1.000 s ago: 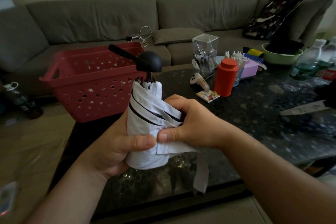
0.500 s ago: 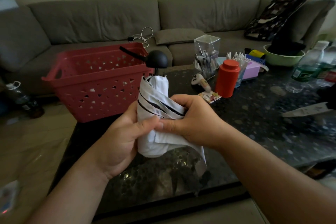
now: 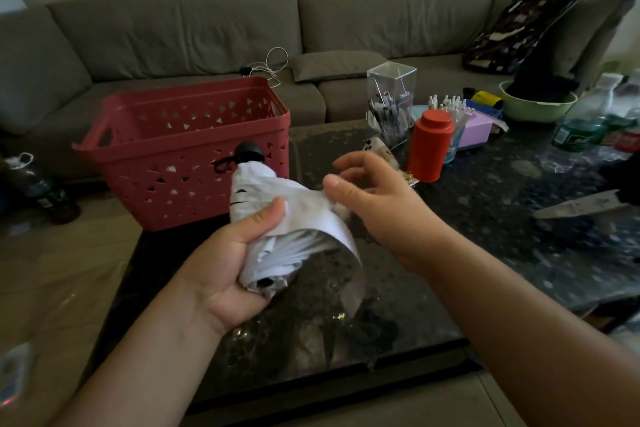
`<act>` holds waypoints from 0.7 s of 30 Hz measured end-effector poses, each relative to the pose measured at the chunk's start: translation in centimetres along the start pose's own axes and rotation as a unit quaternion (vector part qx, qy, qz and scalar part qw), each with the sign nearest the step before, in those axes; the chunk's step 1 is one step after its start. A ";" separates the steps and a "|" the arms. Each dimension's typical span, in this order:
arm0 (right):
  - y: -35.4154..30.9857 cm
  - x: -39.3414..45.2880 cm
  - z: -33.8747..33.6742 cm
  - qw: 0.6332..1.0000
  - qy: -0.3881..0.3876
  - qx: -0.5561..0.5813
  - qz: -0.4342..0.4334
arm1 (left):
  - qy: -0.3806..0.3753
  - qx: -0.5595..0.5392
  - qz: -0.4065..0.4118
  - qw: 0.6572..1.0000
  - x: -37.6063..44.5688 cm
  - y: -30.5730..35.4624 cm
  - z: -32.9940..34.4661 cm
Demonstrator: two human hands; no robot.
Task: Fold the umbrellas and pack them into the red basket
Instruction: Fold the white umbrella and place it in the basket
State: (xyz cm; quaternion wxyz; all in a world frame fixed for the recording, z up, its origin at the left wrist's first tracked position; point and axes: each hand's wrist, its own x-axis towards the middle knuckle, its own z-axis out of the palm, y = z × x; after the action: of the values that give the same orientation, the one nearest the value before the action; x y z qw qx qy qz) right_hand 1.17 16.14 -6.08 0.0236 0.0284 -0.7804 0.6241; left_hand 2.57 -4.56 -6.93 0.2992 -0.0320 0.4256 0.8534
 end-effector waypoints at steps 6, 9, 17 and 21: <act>-0.6 -1.2 0.6 0.982 0.045 -0.123 -0.133 | 0.063 -0.073 0.039 0.995 0.7 0.6 -0.4; -0.9 -1.4 1.4 0.979 -0.039 -0.158 -0.120 | 0.053 -0.076 0.048 0.995 1.1 0.4 -0.8; -1.3 -1.3 0.9 0.973 -0.176 0.151 -0.016 | 0.019 0.054 0.166 0.985 0.8 0.7 -1.7; -1.3 -1.6 1.0 0.988 -0.132 0.045 -0.065 | 0.008 0.141 0.253 0.957 0.8 0.7 -2.1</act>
State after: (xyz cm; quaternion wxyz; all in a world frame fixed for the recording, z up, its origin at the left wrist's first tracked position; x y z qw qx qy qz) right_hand 2.83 14.88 -5.11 -0.0402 0.1623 -0.7441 0.6467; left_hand 1.14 -6.05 -7.96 0.0718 0.1125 0.5383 0.8321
